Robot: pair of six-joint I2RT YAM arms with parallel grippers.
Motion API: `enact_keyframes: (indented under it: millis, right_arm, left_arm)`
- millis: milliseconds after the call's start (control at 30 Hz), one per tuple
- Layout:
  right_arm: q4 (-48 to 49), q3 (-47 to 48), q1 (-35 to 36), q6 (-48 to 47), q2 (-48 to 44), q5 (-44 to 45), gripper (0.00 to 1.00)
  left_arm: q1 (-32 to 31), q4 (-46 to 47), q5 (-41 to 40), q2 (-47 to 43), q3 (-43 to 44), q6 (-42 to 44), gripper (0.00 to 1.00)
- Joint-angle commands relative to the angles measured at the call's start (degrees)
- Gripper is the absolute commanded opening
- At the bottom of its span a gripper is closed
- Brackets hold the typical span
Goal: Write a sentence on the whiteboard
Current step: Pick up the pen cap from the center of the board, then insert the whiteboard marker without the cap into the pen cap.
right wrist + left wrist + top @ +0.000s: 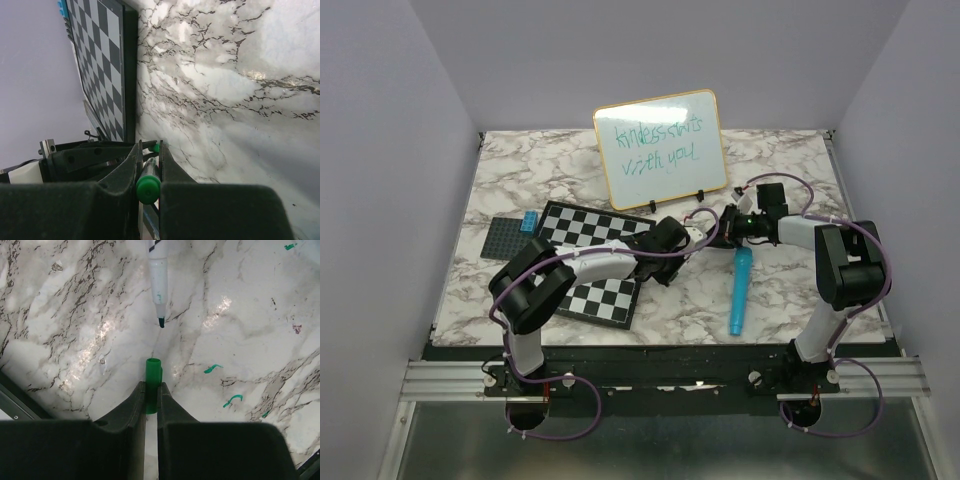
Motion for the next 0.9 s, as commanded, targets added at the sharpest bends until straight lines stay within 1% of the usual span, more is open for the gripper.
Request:
enact_keyframes:
  millis: [0,467,867]
  right_arm:
    - [1.1,-0.7,0.4,0.9,1.1,-1.5,0.00]
    - [1.1,-0.6,1.7,1.5,1.5,-1.4,0.00]
    - [1.1,-0.7,2.2,2.0,2.0,-1.4,0.00]
  left_arm:
    - [-0.5,0.1,1.6,-3.0,-0.6,0.3,0.00]
    - [-0.7,-0.1,1.9,-3.7,0.0,-0.5,0.00]
    - [-0.7,3.1,3.4,-3.6,-0.6,-4.4,0.00]
